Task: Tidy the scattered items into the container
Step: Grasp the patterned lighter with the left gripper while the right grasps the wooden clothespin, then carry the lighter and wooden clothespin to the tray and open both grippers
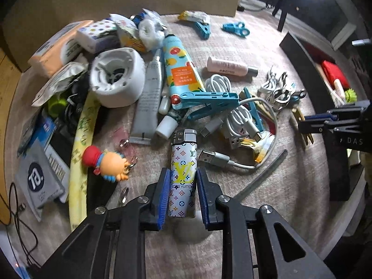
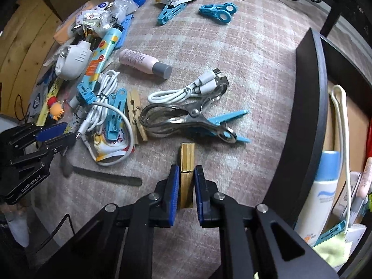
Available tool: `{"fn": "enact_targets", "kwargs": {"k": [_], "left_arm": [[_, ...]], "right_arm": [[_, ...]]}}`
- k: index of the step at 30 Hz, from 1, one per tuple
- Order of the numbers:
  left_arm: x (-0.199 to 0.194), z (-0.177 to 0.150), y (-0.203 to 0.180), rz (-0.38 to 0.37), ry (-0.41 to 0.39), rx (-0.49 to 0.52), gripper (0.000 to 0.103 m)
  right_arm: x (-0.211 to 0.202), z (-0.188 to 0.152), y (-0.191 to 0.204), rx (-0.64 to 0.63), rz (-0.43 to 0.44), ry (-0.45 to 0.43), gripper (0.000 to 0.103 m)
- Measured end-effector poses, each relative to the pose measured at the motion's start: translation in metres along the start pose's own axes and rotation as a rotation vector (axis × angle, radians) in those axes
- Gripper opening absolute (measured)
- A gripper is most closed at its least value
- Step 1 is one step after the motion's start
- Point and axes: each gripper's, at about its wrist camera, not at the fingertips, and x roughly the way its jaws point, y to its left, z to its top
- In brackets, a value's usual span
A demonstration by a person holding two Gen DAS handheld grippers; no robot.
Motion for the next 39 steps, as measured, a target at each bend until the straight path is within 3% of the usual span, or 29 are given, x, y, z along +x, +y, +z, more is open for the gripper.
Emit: {"fn": "enact_targets", "kwargs": {"k": [8, 9, 15, 21, 32, 39], "left_arm": [[-0.029, -0.007, 0.003, -0.003, -0.057, -0.026, 0.022], [-0.030, -0.006, 0.003, -0.013, -0.058, -0.033, 0.022], [-0.048, 0.007, -0.022, -0.047, -0.111, -0.011, 0.022], [-0.055, 0.032, -0.075, -0.096, -0.145, 0.071, 0.022], [-0.063, 0.094, -0.192, -0.236, -0.203, 0.202, 0.022], [-0.061, 0.116, -0.270, -0.261, -0.201, 0.314, 0.022]], "right_arm": [[-0.021, -0.008, -0.009, 0.022, 0.051, -0.029, 0.013], [-0.022, 0.003, -0.018, 0.024, 0.052, -0.030, 0.013], [-0.041, 0.000, -0.031, 0.043, 0.066, -0.067, 0.013], [-0.074, -0.004, -0.076, 0.102, 0.048, -0.129, 0.013], [-0.115, -0.014, -0.175, 0.272, -0.059, -0.215, 0.013], [-0.131, -0.032, -0.222, 0.356, -0.096, -0.231, 0.013]]}}
